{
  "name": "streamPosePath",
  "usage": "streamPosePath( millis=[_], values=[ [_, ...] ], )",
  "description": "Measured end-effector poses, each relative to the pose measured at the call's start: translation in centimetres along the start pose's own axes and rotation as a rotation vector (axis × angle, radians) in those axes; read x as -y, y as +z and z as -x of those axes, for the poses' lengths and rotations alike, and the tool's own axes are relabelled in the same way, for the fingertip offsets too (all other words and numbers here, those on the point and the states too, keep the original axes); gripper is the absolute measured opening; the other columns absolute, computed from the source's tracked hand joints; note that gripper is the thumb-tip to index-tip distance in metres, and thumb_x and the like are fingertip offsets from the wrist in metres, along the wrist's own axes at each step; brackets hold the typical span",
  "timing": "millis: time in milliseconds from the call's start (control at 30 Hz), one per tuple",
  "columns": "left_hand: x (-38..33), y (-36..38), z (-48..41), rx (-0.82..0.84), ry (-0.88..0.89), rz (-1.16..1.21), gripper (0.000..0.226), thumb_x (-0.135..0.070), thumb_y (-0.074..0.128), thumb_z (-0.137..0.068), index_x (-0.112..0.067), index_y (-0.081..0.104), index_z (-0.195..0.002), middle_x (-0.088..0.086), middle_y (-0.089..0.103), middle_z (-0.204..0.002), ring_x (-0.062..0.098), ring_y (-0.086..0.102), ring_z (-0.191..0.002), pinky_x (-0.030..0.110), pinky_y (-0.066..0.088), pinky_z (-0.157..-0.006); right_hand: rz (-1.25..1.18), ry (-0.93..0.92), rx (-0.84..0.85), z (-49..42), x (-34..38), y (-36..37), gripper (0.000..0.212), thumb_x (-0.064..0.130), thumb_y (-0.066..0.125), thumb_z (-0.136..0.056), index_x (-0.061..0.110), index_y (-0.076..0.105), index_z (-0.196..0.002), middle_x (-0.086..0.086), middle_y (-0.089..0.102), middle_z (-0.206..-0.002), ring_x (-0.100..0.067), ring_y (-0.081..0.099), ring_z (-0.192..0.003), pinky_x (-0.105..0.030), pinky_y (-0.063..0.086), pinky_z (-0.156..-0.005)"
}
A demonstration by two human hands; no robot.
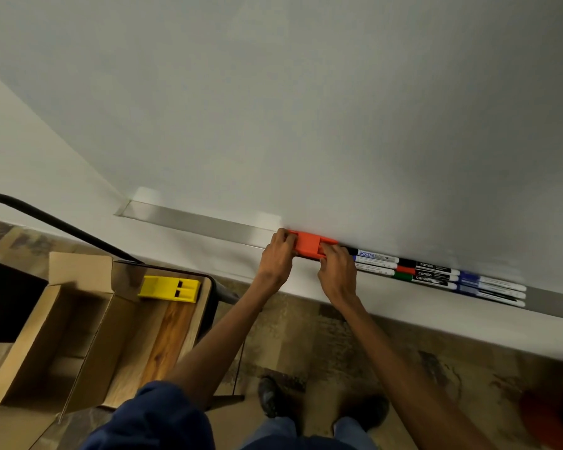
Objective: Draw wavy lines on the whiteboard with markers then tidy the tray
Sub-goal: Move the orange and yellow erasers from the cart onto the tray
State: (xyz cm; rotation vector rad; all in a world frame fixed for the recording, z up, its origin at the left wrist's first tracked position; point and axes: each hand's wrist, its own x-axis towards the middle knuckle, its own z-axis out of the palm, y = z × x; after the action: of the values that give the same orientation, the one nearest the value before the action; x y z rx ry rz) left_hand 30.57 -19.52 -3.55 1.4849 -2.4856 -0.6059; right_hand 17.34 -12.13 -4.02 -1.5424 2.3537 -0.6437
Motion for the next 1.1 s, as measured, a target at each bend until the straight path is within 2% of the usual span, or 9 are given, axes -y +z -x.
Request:
streamPosePath(
  millis=[200, 300, 467, 633, 800, 933, 1033, 1100],
  values=[
    [0.0, -0.6, 0.6, -0.029, 0.024, 0.023, 0.045, -0.002, 0.063, -0.087, -0.010, 0.049, -0.129, 0.014, 0.049, -0.130, 0.032, 0.056, -0.107, 0.044, 0.055, -0.083, 0.005, -0.007, -0.056, 0.3, 0.2, -0.1, 0.045, -0.001, 0.072, -0.075, 0.005, 0.063, -0.119, -0.016, 0.066, -0.114, -0.034, 0.061, -0.106, -0.044, 0.050, -0.092],
    [0.6, -1.7, 2.0, -0.145, -0.025, 0.055, 0.049, 0.005, 0.063, -0.084, -0.011, 0.051, -0.129, 0.014, 0.051, -0.129, 0.031, 0.056, -0.107, 0.042, 0.053, -0.088, 0.018, -0.030, -0.141, 0.8, 0.8, 0.0, 0.048, 0.001, 0.077, -0.070, 0.005, 0.063, -0.116, -0.015, 0.066, -0.111, -0.035, 0.061, -0.105, -0.046, 0.049, -0.092],
    [4.4, -4.2, 4.7, -0.287, -0.122, 0.068, 0.043, 0.011, 0.056, -0.083, -0.011, 0.060, -0.120, 0.012, 0.056, -0.124, 0.027, 0.053, -0.111, 0.036, 0.048, -0.089, -0.093, -0.144, -0.196, 1.9, 4.5, 1.5, 0.039, 0.007, 0.073, -0.077, 0.008, 0.062, -0.114, -0.012, 0.065, -0.115, -0.031, 0.058, -0.113, -0.044, 0.049, -0.098],
    [9.6, -7.1, 7.4, -0.352, -0.234, 0.058, 0.057, 0.019, 0.050, -0.071, -0.012, 0.059, -0.119, 0.011, 0.055, -0.124, 0.027, 0.053, -0.109, 0.037, 0.049, -0.088, -0.225, -0.270, -0.014, 2.6, 9.3, 3.7, 0.032, 0.014, 0.069, -0.081, 0.015, 0.061, -0.112, -0.001, 0.065, -0.108, -0.020, 0.059, -0.104, -0.035, 0.051, -0.087],
    [15.2, -9.0, 11.1, -0.325, -0.396, 0.047, 0.071, 0.015, 0.053, -0.054, -0.010, 0.057, -0.120, 0.013, 0.053, -0.123, 0.032, 0.048, -0.114, 0.041, 0.048, -0.086, -0.165, -0.371, 0.277, 3.7, 13.8, 6.9, 0.038, 0.024, 0.070, -0.083, 0.017, 0.057, -0.118, -0.002, 0.062, -0.116, -0.022, 0.055, -0.112, -0.038, 0.047, -0.090],
    [18.4, -9.1, 13.9, -0.231, -0.454, 0.034, 0.071, 0.009, 0.061, -0.064, -0.007, 0.050, -0.132, 0.016, 0.047, -0.131, 0.033, 0.042, -0.122, 0.048, 0.046, -0.095, -0.042, -0.426, 0.466, 4.6, 17.1, 9.6, 0.048, 0.033, 0.069, -0.085, 0.018, 0.051, -0.127, -0.003, 0.057, -0.128, -0.023, 0.049, -0.120, -0.039, 0.043, -0.093],
    [20.4, -9.1, 15.0, -0.162, -0.415, 0.059, 0.071, -0.012, 0.074, -0.073, -0.006, 0.045, -0.137, 0.019, 0.043, -0.138, 0.035, 0.039, -0.128, 0.048, 0.041, -0.103, 0.024, -0.460, 0.512, 5.2, 19.3, 11.4, 0.055, 0.038, 0.070, -0.084, 0.019, 0.047, -0.130, -0.004, 0.054, -0.130, -0.025, 0.047, -0.121, -0.040, 0.041, -0.092],
    [21.3, -9.1, 15.3, -0.121, -0.410, 0.110, 0.078, -0.012, 0.077, -0.069, -0.006, 0.042, -0.139, 0.019, 0.038, -0.143, 0.035, 0.034, -0.132, 0.050, 0.036, -0.108, 0.030, -0.466, 0.522, 5.5, 20.4, 12.4, 0.060, 0.040, 0.071, -0.082, 0.019, 0.045, -0.132, -0.004, 0.052, -0.130, -0.024, 0.046, -0.120, -0.040, 0.041, -0.092]
  ],
)
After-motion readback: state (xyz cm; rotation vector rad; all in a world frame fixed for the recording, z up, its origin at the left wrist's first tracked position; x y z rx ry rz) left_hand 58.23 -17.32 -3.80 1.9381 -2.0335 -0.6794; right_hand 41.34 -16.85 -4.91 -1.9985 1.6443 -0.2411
